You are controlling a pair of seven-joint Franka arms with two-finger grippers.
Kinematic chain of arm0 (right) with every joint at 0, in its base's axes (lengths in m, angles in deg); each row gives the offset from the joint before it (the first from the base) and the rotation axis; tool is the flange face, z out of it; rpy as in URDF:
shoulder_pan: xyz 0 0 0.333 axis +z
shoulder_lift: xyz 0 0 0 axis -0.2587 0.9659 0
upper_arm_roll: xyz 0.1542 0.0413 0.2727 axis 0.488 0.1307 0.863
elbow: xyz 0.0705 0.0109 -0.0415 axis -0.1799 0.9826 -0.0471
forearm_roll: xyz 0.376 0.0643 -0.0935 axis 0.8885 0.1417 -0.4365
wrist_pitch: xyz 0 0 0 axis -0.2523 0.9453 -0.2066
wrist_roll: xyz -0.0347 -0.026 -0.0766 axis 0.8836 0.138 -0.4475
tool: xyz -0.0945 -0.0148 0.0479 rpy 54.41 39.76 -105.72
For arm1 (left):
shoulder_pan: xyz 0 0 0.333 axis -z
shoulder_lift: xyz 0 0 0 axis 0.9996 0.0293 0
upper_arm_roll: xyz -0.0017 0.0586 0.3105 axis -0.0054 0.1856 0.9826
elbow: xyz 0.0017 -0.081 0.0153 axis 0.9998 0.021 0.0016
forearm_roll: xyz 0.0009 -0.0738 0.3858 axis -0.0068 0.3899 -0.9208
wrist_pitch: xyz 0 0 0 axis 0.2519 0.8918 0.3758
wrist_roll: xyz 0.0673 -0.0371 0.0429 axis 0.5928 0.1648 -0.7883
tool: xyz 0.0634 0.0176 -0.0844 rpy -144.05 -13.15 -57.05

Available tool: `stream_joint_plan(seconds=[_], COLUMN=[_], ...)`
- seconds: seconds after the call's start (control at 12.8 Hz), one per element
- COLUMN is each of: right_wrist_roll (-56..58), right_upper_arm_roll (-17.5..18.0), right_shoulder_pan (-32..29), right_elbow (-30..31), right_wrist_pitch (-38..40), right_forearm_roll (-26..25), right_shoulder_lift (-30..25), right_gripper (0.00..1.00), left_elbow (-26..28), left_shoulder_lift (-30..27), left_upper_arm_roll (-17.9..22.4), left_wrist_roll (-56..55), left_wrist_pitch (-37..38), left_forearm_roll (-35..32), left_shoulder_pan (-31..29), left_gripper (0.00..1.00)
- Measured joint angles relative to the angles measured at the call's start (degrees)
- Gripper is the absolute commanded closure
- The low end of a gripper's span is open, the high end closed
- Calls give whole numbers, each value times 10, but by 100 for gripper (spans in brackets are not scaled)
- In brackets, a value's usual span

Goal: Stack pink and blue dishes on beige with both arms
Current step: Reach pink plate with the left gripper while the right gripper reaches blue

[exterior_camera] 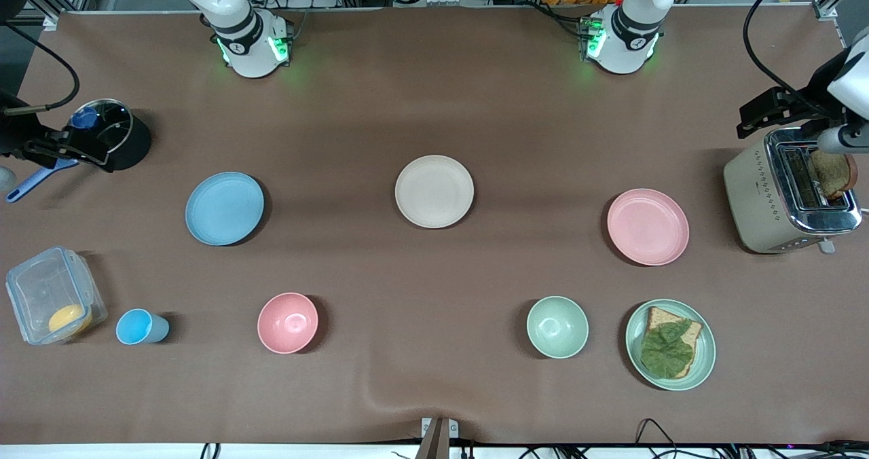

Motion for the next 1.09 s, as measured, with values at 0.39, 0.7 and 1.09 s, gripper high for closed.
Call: stream_joint_plan(seconds=[0.39, 0.7, 1.09], right_wrist_roll=[0, 0, 5], right_upper_arm_roll=[0, 0, -4], right_shoulder_pan=[0, 1, -4], right_elbow=[0, 0, 4], right_wrist_pitch=[0, 0, -1], right_forearm_roll=[0, 0, 0], right_shoulder_lift=[0, 0, 54], right_gripper=[0, 0, 0], left_elbow=[0, 22, 193], left_shoulder_lift=[17, 82, 133], left_upper_arm_roll=[1, 4, 6], left_wrist_roll=[-1, -1, 0], left_wrist_pitch=[-1, -68, -305], left_forearm_roll=[-2, -14, -14], left_shoulder_pan=[-1, -23, -56], left_gripper=[0, 0, 0])
